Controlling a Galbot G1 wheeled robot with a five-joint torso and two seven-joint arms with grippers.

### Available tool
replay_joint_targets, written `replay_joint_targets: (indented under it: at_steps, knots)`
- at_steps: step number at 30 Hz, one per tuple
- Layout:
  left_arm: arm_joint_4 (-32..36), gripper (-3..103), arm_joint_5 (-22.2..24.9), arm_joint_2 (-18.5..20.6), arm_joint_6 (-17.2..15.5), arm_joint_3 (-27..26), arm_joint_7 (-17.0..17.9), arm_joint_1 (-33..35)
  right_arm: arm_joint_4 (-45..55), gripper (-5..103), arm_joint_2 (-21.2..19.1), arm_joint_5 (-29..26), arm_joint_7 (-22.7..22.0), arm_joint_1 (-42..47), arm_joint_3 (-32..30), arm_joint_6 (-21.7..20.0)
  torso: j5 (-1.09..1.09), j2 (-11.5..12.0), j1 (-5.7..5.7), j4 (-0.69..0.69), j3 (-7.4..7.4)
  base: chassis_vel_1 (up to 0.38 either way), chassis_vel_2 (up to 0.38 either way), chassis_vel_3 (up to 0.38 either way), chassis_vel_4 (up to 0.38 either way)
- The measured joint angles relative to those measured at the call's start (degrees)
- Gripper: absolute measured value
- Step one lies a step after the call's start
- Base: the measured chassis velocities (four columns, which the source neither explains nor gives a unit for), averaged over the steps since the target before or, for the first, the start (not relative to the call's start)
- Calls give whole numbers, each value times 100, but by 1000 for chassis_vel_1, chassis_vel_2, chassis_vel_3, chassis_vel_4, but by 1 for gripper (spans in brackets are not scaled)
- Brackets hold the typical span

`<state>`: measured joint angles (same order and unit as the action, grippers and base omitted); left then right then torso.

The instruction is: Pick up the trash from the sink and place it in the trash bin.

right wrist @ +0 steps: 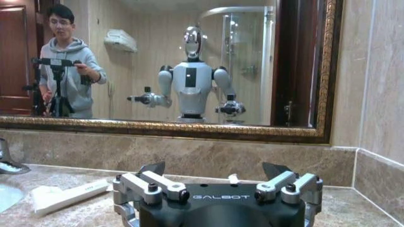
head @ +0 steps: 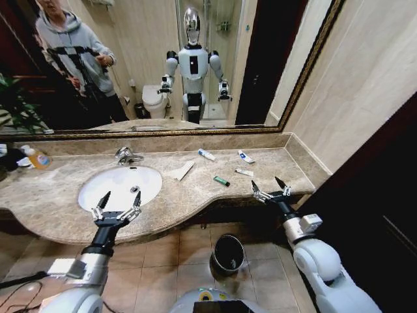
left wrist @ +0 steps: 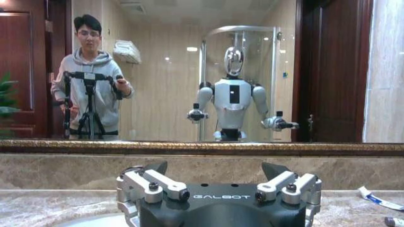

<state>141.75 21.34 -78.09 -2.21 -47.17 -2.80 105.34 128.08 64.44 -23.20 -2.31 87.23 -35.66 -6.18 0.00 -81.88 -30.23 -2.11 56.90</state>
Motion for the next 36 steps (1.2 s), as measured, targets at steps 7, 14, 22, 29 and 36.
replay_joint_targets:
  at_steps: [7, 14, 22, 29, 36]
  knots:
    - [0, 100, 0, 0, 0, 0, 0, 0, 50, 100, 8, 1, 2, 8, -2, 0, 0, 0, 0, 0, 0, 0, 0, 0, 0]
    - [0, 100, 0, 0, 0, 0, 0, 0, 36, 100, 27, 18, 22, 15, 22, 10, 0, 0, 0, 0, 0, 0, 0, 0, 0]
    - [0, 100, 0, 0, 0, 0, 0, 0, -104, 100, -50, -5, 42, -97, 67, -16, 0, 0, 0, 0, 0, 0, 0, 0, 0]
    - [0, 100, 0, 0, 0, 0, 0, 0, -529, 100, -215, -149, 130, -563, 247, -148, 1, 0, 0, 1, 0, 0, 0, 0, 0]
    - [0, 100, 0, 0, 0, 0, 0, 0, -1430, 100, -646, -630, 531, -1452, 523, -279, 0, 0, 0, 0, 0, 0, 0, 0, 0]
